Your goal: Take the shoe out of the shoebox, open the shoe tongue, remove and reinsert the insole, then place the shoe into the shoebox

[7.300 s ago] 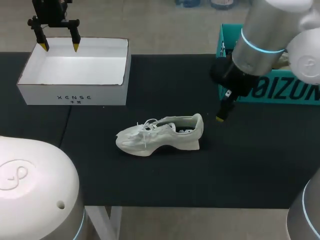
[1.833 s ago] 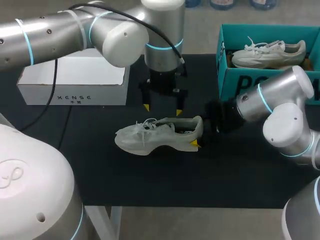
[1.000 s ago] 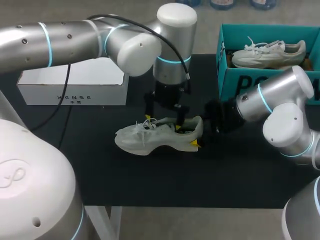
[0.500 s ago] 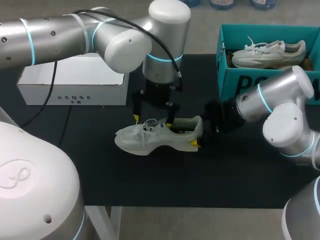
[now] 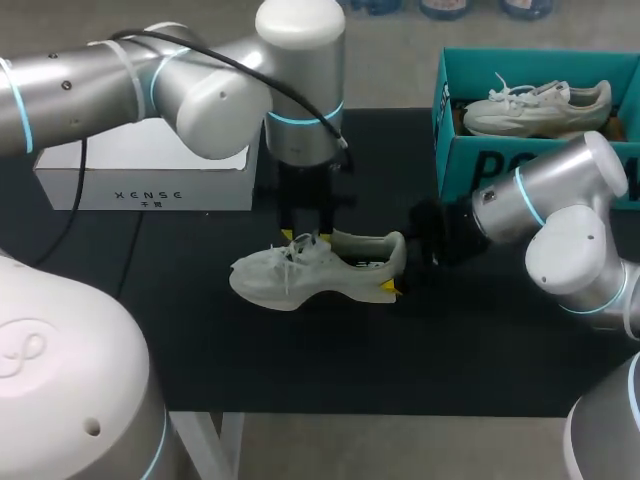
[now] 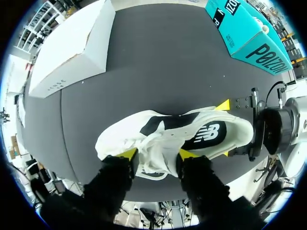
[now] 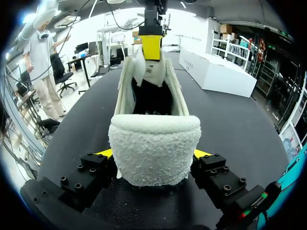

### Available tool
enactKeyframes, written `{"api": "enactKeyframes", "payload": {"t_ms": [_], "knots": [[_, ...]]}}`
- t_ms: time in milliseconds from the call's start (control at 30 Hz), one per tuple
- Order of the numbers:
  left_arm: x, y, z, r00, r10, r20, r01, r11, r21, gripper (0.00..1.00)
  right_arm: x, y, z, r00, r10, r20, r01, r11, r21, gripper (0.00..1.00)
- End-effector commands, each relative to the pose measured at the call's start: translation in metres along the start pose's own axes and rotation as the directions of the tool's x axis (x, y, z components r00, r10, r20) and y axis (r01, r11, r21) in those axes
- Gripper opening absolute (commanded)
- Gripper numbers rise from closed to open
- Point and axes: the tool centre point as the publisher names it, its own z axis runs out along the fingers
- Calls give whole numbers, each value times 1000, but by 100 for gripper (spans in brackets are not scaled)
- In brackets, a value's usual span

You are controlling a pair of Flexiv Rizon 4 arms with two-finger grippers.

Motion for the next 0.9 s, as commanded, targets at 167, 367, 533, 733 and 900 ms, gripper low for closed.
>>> {"api": "enactKeyframes", "payload": {"t_ms": [167, 367, 533, 733, 900], "knots": [[-11, 9, -1, 980, -47, -191, 75, 987, 143, 0, -2, -4, 7, 1000, 1, 4, -1, 1000, 2, 0], [-36, 26, -12, 973, -82, -218, 128, 970, 205, 0, -2, -4, 7, 1000, 1, 4, -1, 1000, 2, 0], [-56, 37, -10, 971, -137, -197, 176, 964, 198, 0, -2, -4, 7, 1000, 1, 4, -1, 1000, 2, 0], [-73, 38, 3, 967, -214, -140, 233, 963, 138, 0, -2, -4, 7, 1000, 1, 4, -1, 1000, 2, 0], [-82, 34, 12, 964, -261, -50, 264, 962, 74, 0, -2, -4, 7, 1000, 1, 4, -1, 1000, 2, 0]]}}
